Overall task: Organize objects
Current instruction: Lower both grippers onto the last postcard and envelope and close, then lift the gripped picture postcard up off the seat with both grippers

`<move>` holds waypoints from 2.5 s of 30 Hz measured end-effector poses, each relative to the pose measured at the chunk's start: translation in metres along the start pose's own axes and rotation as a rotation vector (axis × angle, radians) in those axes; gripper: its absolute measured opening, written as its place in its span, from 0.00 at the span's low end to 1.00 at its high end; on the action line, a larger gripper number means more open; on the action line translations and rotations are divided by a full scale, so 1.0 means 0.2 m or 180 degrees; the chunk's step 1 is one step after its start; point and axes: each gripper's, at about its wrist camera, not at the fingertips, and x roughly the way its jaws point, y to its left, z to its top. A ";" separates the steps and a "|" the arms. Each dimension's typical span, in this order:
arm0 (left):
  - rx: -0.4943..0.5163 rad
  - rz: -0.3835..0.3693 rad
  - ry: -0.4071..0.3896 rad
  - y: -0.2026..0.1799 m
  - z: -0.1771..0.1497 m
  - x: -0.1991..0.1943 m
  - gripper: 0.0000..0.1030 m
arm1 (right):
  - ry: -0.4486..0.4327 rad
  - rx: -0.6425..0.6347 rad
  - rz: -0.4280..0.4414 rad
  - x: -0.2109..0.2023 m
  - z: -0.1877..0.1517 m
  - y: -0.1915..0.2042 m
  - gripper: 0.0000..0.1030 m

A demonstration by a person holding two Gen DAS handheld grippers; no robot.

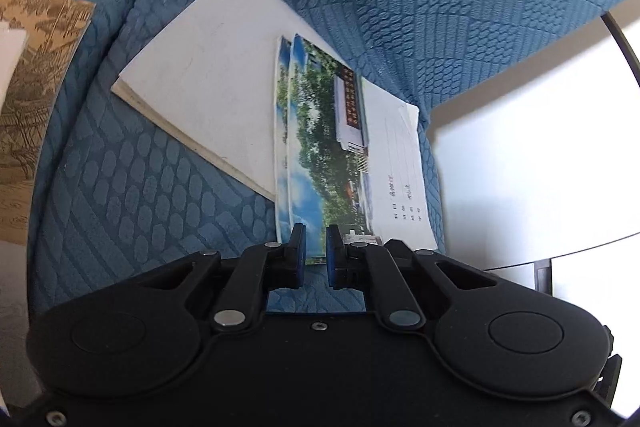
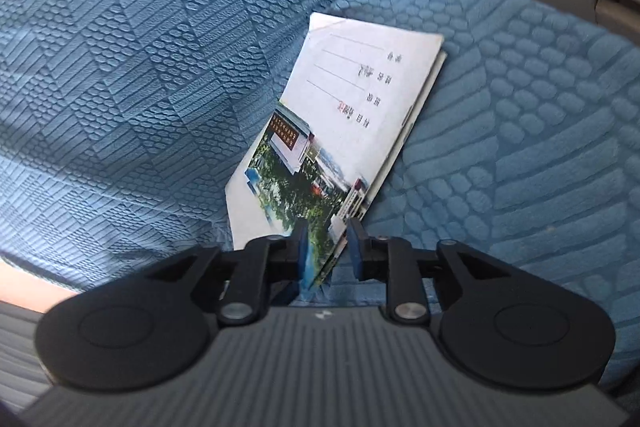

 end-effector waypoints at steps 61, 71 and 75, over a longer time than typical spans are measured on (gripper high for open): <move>-0.1169 -0.0295 -0.0242 -0.03 0.21 0.22 0.03 | -0.0018 0.0613 0.0537 0.20 0.17 0.02 0.45; -0.1127 -0.0422 -0.0357 -0.03 0.26 0.03 0.01 | -0.0222 0.0778 0.0482 0.20 0.24 -0.02 0.46; -0.1094 -0.0405 -0.0396 -0.01 0.26 -0.04 0.02 | -0.0195 0.0735 0.0487 0.19 0.23 -0.02 0.35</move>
